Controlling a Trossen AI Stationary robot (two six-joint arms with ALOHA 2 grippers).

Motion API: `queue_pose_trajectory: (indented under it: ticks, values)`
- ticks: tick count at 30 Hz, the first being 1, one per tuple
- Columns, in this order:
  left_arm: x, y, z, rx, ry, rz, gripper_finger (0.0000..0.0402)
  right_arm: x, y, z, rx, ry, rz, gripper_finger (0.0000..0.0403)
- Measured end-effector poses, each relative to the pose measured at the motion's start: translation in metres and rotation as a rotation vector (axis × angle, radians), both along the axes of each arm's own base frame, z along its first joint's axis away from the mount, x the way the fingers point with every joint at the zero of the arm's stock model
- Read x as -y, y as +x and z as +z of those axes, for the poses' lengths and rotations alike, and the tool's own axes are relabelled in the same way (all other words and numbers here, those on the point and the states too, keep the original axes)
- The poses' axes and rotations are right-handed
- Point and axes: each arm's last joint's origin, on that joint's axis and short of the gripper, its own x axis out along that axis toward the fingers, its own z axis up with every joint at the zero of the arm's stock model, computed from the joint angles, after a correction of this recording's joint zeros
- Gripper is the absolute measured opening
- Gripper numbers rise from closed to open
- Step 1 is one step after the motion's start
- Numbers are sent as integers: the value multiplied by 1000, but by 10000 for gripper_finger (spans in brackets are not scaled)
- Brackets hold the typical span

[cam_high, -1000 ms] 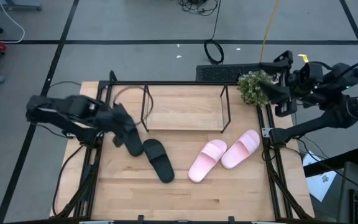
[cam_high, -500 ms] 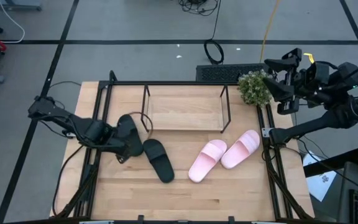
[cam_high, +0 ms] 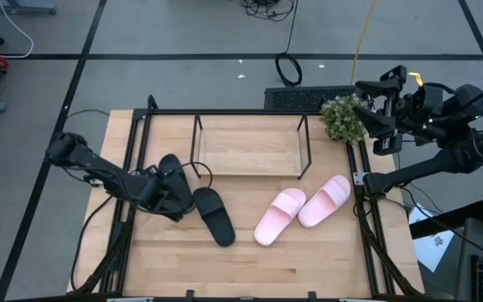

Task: Pick and place slides into the shelf
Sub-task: Put the top black slipper on the shelf

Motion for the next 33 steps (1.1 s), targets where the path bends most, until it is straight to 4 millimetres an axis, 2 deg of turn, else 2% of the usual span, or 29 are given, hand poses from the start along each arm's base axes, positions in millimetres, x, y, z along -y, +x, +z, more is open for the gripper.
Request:
queue_pose_trajectory:
  ticks: [12,20,26,33]
  values:
    - [2,5,-29,-113,75,6,308,-1,8,-2,-15,21,9,247]
    - [3,10,-35,-66,58,9,308,-1,15,-3,-25,31,-13,247]
    - [-5,4,-46,-82,73,78,308,1,20,-5,-38,58,-86,247]
    - [-11,1,-60,-61,66,112,308,0,25,-4,-23,93,-74,247]
